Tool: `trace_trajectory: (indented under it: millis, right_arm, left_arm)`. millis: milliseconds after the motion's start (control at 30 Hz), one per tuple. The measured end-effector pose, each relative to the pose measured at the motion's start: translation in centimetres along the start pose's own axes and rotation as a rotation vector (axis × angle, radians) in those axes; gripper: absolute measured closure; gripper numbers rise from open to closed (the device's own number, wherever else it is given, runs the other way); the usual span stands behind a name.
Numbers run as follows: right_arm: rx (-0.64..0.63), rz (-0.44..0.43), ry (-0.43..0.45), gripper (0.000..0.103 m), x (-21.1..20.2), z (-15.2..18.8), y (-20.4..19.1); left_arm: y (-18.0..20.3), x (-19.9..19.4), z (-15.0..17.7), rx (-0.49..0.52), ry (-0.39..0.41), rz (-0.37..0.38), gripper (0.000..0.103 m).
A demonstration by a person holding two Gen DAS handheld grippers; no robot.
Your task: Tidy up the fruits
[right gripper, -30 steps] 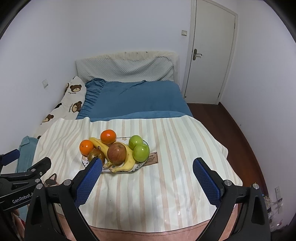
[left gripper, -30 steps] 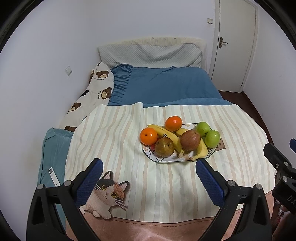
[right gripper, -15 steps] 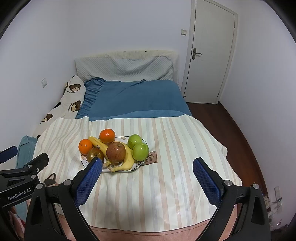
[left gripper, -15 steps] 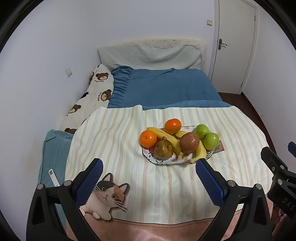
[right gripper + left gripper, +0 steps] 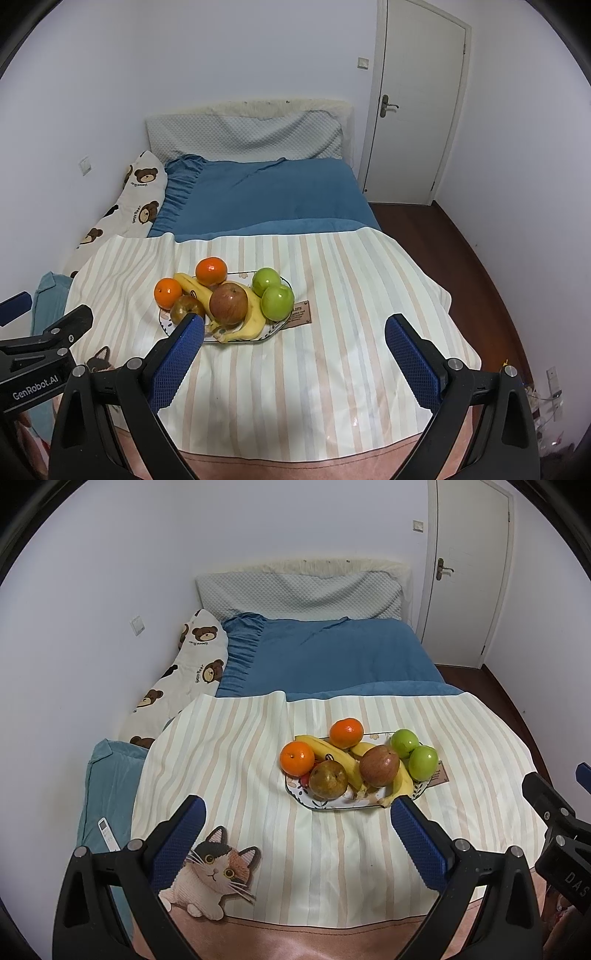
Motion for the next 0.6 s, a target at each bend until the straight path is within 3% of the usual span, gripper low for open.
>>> trace_trajectory:
  millis: [600]
  right_arm:
    - [-0.001, 0.014, -0.006, 0.003, 0.01, -0.17, 0.23]
  left_arm:
    - [0.0, 0.14, -0.16, 0.001, 0.001, 0.001, 0.001]
Point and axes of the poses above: each gripper's, at about its wrist camera, not at the fingertips, and x roughly the way its jaws point, y to its right, z to its underside, the point moved 9 cm from there along x, roughly the way its jaws point, and after that the axes turned 4 degrees about y, right-handed, at the moved point
